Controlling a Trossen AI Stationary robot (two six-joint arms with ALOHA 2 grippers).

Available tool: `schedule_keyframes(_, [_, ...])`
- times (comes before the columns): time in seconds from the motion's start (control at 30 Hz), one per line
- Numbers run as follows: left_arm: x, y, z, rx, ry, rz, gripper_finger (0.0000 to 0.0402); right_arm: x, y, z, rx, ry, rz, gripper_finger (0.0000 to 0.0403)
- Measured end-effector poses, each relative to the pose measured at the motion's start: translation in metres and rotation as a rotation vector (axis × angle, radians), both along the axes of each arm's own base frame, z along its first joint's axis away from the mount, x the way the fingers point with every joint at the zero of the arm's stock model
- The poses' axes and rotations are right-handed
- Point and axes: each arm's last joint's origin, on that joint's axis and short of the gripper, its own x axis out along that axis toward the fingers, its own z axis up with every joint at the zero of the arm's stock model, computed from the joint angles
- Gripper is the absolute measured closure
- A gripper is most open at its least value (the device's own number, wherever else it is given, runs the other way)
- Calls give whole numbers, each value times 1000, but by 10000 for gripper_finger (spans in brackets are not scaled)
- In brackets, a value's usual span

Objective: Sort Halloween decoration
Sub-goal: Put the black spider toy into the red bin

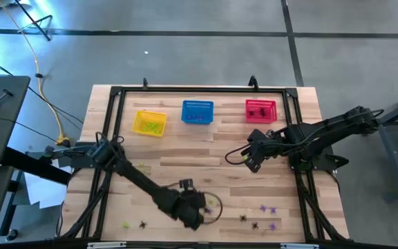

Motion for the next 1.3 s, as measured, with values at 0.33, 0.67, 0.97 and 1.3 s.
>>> schedule_keyframes(0.33, [-11, -45, -4, -9, 11, -64, 262, 1, 0, 0, 3, -10, 0, 273])
schedule_keyframes(0.67, [-3, -48, -11, -41, -3, -133, 249, 1, 0, 0, 3, -11, 0, 273])
schedule_keyframes(0.97, [8, -50, -28, -116, -4, -151, 249, 1, 0, 1, 4, -14, 0, 273])
schedule_keyframes(1.3, [12, -37, -38, -64, 43, -103, 250, 1, 0, 1, 4, -14, 0, 273])
